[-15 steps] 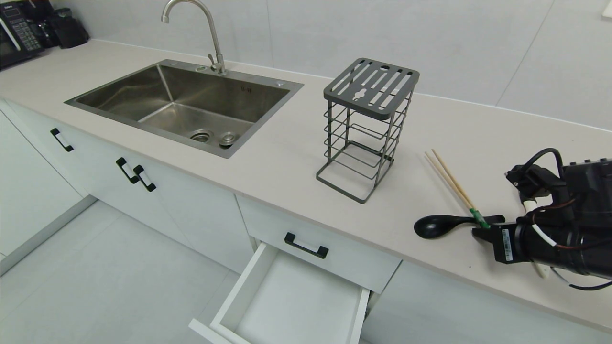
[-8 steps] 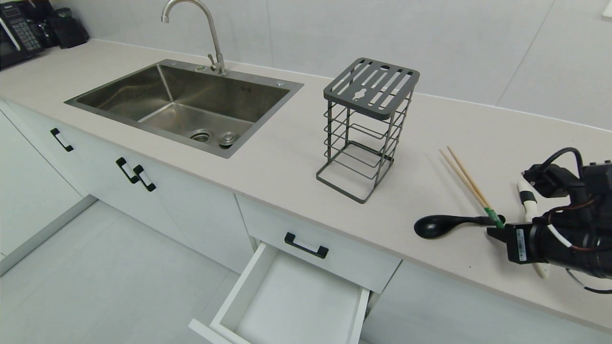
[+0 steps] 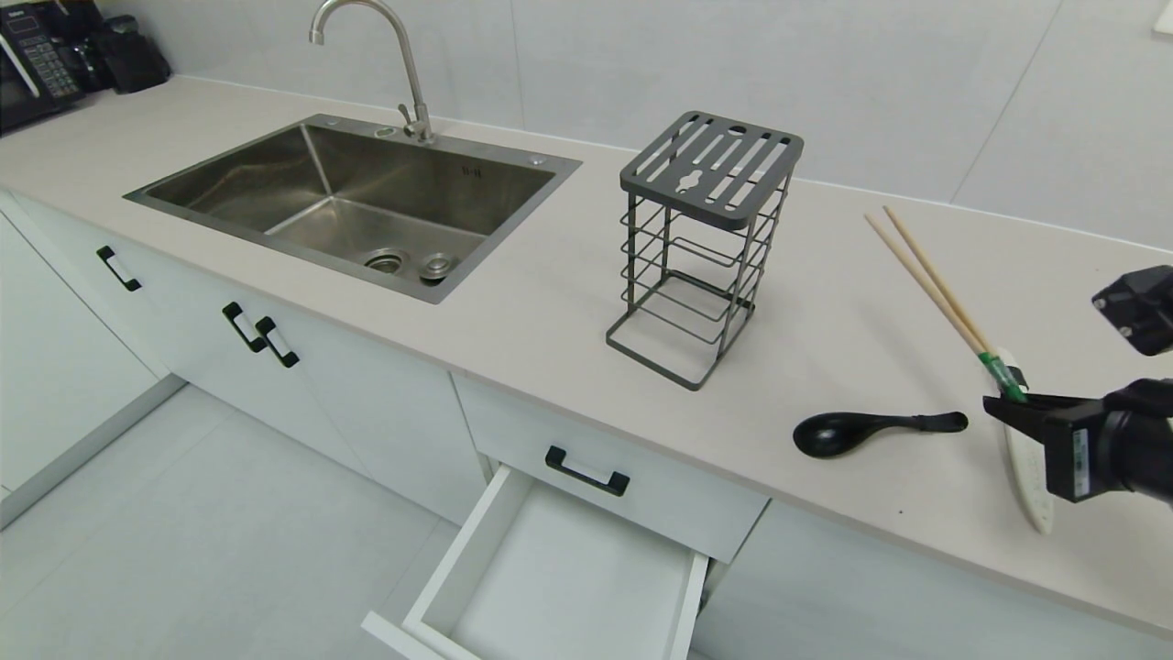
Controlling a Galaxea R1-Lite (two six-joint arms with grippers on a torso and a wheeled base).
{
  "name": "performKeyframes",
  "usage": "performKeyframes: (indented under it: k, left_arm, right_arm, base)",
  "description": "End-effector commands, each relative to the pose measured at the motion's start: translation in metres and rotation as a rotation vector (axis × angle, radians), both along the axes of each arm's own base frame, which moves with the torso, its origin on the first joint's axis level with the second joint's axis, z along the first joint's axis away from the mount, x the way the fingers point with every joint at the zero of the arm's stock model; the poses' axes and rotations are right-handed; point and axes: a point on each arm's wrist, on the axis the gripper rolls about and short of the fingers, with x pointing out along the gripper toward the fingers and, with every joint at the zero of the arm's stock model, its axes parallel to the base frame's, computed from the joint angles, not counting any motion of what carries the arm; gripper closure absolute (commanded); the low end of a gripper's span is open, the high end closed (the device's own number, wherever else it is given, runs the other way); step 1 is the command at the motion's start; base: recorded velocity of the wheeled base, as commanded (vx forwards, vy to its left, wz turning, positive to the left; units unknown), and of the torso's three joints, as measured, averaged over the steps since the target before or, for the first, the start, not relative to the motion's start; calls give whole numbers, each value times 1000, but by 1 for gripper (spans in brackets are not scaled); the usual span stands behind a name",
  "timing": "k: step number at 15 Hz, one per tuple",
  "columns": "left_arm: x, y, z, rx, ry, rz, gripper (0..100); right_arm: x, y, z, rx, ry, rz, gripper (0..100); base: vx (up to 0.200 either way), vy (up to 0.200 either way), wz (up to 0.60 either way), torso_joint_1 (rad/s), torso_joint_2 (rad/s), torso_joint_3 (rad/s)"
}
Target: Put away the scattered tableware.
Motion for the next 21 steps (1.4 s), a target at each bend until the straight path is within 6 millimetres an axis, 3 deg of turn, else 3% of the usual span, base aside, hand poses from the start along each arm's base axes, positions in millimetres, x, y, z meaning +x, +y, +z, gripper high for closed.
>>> performKeyframes:
  k: [1, 5, 9, 14, 17, 21]
  left_arm:
    - [0, 0, 0, 0, 0, 0, 0]
    - [0, 0, 0, 0, 2, 0, 0]
    - [0, 0, 0, 0, 0, 0, 0]
    - [0, 0, 0, 0, 0, 0, 0]
    - [0, 0, 0, 0, 0, 0, 0]
    - [0, 0, 0, 0, 2, 0, 0]
  right_arm:
    - [-12, 0, 17, -2, -94, 30, 100]
    - [-11, 7, 41, -5, -309, 92, 100]
    - [-12, 25, 57, 20, -403, 194, 100]
    - [-22, 51, 49, 52, -398, 486, 100]
    - [-34, 59, 21, 55, -356, 637, 100]
    - [-38, 57, 18, 63, -365, 646, 100]
  base:
    - [0, 0, 0, 0, 0, 0]
    - [0, 0, 0, 0, 0, 0]
    - [0, 0, 0, 0, 0, 0]
    - [0, 0, 0, 0, 0, 0]
    - [0, 0, 0, 0, 0, 0]
    - [0, 0, 0, 0, 0, 0]
